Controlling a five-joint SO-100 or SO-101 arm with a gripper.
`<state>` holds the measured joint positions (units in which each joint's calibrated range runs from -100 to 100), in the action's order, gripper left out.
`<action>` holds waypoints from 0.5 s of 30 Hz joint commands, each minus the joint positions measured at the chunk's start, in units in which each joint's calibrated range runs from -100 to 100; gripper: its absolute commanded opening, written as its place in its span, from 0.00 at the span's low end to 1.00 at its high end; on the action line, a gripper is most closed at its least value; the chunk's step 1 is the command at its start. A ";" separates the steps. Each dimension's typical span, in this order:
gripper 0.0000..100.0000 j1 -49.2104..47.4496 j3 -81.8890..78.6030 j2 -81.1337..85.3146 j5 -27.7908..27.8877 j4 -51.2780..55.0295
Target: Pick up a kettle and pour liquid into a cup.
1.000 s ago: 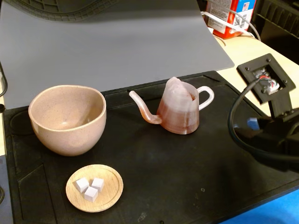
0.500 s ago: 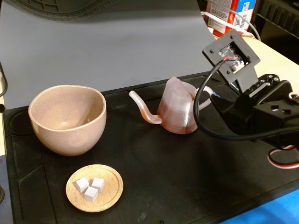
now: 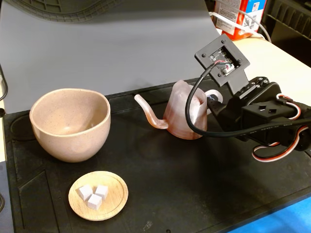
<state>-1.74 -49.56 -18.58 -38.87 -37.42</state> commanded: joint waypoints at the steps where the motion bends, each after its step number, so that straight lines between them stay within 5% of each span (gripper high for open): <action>1: 0.20 0.33 2.92 0.06 0.22 -0.58; 6: 0.20 0.33 3.19 0.06 2.05 -0.50; 11: 0.02 3.07 3.01 0.06 2.16 -1.02; 15: 0.01 3.30 2.74 0.06 2.11 -1.10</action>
<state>0.91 -48.69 -19.01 -36.77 -37.42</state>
